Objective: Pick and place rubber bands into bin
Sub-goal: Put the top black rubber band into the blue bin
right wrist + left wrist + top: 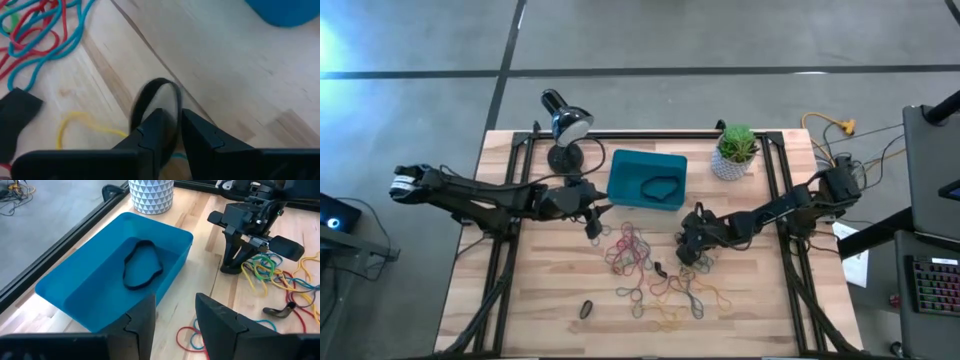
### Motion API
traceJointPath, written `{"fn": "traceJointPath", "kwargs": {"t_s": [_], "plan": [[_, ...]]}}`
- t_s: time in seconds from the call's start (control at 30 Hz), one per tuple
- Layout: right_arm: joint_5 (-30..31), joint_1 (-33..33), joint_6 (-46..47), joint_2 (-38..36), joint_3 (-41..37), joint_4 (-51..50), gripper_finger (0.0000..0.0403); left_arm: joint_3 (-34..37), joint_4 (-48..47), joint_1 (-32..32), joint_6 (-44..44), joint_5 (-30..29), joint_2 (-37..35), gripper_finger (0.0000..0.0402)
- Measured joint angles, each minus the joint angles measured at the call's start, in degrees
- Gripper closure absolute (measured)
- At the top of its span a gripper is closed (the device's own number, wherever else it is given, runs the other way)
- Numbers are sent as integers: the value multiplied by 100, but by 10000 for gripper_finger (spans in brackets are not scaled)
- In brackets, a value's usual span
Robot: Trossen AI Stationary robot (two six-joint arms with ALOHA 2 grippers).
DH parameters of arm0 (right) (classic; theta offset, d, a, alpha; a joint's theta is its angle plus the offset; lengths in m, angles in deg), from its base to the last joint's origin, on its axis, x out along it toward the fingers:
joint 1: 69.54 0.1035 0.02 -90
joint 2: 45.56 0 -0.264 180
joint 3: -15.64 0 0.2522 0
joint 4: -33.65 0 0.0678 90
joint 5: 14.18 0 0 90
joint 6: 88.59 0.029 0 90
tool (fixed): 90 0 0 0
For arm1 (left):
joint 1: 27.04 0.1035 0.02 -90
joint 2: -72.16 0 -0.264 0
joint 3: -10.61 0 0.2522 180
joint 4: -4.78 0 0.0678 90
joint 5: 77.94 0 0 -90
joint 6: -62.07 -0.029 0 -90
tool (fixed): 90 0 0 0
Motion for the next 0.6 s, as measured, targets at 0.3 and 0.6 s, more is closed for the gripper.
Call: {"fn": "traceJointPath", "kwargs": {"t_s": [0.3, 0.6], "plan": [[-133, 9, -660, -30, 172, -67, 393, -1, 11, 0, -1, -1, 0, 278], [-124, 7, -1334, -467, 371, -29, 395, -6, 95, 0, -1, -1, 1, 278]]}}
